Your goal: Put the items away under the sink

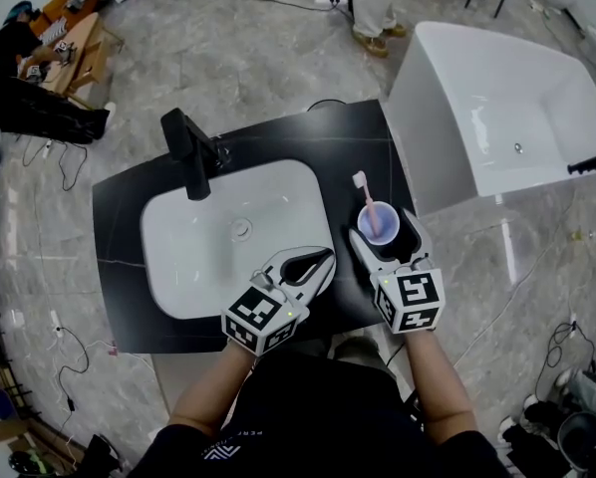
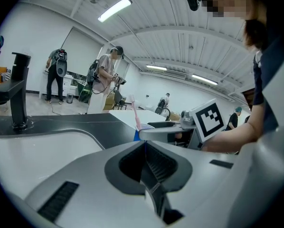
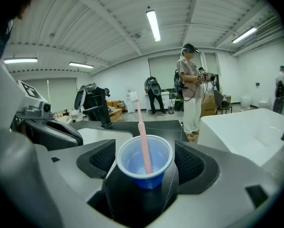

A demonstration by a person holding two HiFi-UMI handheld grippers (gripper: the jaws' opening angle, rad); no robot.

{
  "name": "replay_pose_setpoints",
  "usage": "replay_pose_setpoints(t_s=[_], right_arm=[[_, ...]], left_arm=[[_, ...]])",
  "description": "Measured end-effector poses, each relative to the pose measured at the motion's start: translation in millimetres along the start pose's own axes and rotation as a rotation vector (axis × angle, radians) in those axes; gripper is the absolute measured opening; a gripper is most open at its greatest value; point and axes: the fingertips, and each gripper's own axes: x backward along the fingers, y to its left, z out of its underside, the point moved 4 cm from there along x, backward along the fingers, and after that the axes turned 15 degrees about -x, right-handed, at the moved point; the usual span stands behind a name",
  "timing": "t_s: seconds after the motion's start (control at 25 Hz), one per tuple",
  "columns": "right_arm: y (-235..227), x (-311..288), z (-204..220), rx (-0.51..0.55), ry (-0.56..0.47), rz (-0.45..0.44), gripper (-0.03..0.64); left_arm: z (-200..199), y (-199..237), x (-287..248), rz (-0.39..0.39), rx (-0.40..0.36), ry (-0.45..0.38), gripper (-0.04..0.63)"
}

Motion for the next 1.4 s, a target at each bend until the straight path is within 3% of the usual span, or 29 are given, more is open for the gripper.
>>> replay_pose_setpoints(t_s=[0.44,0.96,1.0,1.04,1.24,1.4], right_arm=[[-5.4,-15.8,18.3,0.029,0.051,0.044,0.344],[-9.3,-19.7,18.4,0.084,0.003,0.093,0.334],[-9.9,-18.7,19.0,0.085,-0.003,0.092,0.327],[-10.5,-17.7,19.6,0.09,-0.01,0.094,0.242],[-8.7,-20.9,21.0,0.153,-0.005,0.078,0.232],[-6.1,-20.6,22.7,0.144,-0.002,0.068,0.208]], left_arm=[[6.1,8.2,-6.1,0.028,0.005,0.016,0.011],[9.7,15.7,-1.0,0.011,0.002,0.024,0.011],[9.8,16.0,-0.8,0.008,0.001,0.025,0.011],[9.9,16.1,-0.7,0.006,-0.002,0.026,0.011],[10.6,16.2,-2.1,0.005,-0.025,0.03,0.011],[7.9,13.5,-0.4,0.002,-0.031,0.016,0.011]])
